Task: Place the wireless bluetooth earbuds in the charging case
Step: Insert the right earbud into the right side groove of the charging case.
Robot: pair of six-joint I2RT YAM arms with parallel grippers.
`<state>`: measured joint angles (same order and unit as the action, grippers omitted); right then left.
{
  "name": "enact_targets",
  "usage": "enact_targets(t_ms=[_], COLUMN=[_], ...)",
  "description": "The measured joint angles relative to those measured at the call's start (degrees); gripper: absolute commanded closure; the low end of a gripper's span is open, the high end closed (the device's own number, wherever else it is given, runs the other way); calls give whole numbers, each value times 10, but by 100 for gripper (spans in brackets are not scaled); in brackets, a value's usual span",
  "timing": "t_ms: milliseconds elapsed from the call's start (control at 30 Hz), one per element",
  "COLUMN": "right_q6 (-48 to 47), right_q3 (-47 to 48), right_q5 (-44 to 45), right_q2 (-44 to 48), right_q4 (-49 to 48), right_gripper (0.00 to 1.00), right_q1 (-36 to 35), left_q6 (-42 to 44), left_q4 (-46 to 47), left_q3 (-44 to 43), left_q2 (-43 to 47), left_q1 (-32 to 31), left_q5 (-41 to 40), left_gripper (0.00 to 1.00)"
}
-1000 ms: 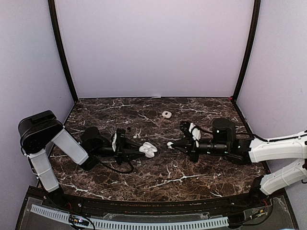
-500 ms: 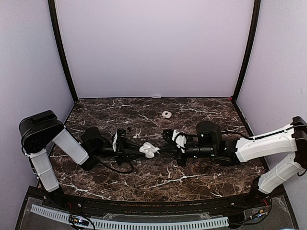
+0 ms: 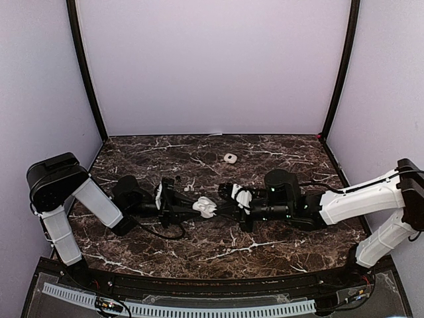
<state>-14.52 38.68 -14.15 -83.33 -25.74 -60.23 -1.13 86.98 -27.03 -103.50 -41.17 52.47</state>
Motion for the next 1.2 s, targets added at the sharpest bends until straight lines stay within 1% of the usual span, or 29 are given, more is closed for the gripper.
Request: enact_targets(t_ms=[433, 533, 600, 633, 900, 1067, 1200], right_q6=[0, -1, -4, -6, -9, -4, 7], right_q3=[15, 19, 20, 20, 15, -4, -10], right_q5=[5, 9, 10, 12, 25, 39, 37], right_q2=[-16, -22, -24, -24, -14, 22, 55], right_q4=[-1, -2, -4, -4, -4, 1, 14], right_gripper=[100, 92, 82, 81, 80, 80, 79], right_q1=[-9, -10, -10, -11, -13, -12, 8], left_q6=[-10, -11, -11, -11, -11, -10, -10], left_q4=[9, 11, 11, 12, 12, 12, 12], left_q3=[0, 0, 0, 0, 0, 0, 0], left_q2=[-5, -5, -5, -5, -6, -6, -6], left_q1=[0, 0, 0, 0, 0, 0, 0], left_q5=[0, 0, -1, -1, -7, -9, -11], left_gripper=[100, 100, 100, 100, 100, 100, 100])
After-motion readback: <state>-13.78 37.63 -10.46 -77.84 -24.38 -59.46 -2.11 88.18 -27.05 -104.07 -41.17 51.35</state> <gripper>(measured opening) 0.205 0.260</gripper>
